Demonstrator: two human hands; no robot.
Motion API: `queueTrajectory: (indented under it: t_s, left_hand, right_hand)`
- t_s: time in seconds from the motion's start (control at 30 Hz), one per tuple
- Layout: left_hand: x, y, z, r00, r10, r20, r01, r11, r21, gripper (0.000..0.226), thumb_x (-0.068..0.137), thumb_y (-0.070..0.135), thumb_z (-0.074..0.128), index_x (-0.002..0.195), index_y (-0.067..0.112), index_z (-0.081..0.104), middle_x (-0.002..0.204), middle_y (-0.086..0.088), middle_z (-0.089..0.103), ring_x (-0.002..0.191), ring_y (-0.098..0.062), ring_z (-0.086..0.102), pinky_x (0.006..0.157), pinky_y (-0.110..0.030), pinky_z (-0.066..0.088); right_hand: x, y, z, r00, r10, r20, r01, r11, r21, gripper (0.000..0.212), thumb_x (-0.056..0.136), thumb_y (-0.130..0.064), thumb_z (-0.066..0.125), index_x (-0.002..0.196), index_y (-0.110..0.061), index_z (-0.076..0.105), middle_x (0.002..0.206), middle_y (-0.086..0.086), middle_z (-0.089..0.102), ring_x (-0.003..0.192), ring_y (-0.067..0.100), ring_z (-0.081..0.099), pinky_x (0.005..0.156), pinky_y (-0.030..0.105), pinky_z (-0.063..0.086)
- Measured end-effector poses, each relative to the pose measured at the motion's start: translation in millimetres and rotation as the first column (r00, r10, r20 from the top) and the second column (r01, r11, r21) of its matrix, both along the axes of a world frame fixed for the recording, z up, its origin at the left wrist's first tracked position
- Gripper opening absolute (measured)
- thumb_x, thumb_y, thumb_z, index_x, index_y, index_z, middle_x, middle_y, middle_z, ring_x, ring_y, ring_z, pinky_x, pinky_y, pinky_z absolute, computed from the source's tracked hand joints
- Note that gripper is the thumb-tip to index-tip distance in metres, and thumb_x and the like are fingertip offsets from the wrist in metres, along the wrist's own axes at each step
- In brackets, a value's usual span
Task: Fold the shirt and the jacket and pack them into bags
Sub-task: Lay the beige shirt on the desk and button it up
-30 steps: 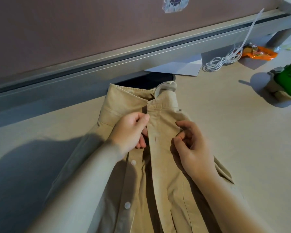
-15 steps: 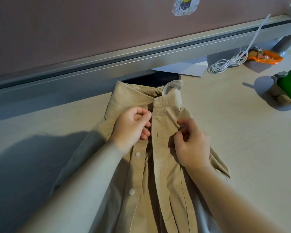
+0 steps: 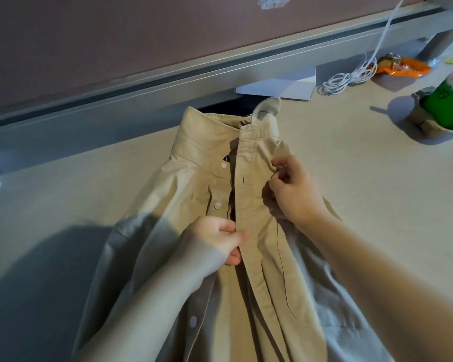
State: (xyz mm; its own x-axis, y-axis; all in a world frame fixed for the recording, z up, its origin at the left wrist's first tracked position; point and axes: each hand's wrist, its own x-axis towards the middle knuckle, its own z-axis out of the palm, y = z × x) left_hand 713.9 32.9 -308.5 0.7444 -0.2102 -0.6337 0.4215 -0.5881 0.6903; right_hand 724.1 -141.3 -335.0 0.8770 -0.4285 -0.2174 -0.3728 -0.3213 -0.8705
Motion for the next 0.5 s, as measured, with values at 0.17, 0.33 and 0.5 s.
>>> queueTrajectory:
  t_s: [0.17,0.33,0.5]
  left_hand:
    - [-5.1,-2.2,6.4,0.993,0.118,-0.023,-0.119,0.992,-0.035,0.044,0.083,0.029,0.071,0.121,0.012,0.059,0.081,0.001,0.069,0.074,-0.015,0.07,0.075,-0.033,0.06]
    - [4.2,-9.2,18.0,0.992,0.06,0.107,-0.064,0.997,0.041,0.016,0.09,0.033,0.06,0.105,0.031,0.062,0.087,0.01,0.068,0.076,-0.009,0.067,0.068,-0.026,0.056]
    - [55.3,-17.3,14.8,0.744,-0.144,0.652,-0.028,0.969,0.245,0.031,0.091,0.012,0.053,0.115,0.031,0.055,0.121,0.006,0.055,0.104,-0.016,0.058,0.083,-0.033,0.055]
  right_hand:
    - [-29.4,4.8,25.1,0.988,0.149,-0.025,-0.151,0.979,-0.139,0.021,0.092,-0.012,0.05,0.103,-0.026,0.06,0.088,-0.006,0.065,0.078,0.012,0.062,0.065,0.02,0.05]
    - [-17.3,11.2,36.4,0.948,0.255,-0.188,-0.295,0.927,-0.231,0.041,0.097,-0.034,0.044,0.138,-0.029,0.039,0.126,-0.003,0.055,0.104,0.011,0.056,0.091,0.028,0.046]
    - [7.0,-1.5,24.2,0.89,0.297,-0.347,-0.41,0.854,-0.32,0.059,0.098,-0.043,0.036,0.15,-0.036,0.008,0.146,0.001,0.041,0.123,0.023,0.05,0.103,0.038,0.041]
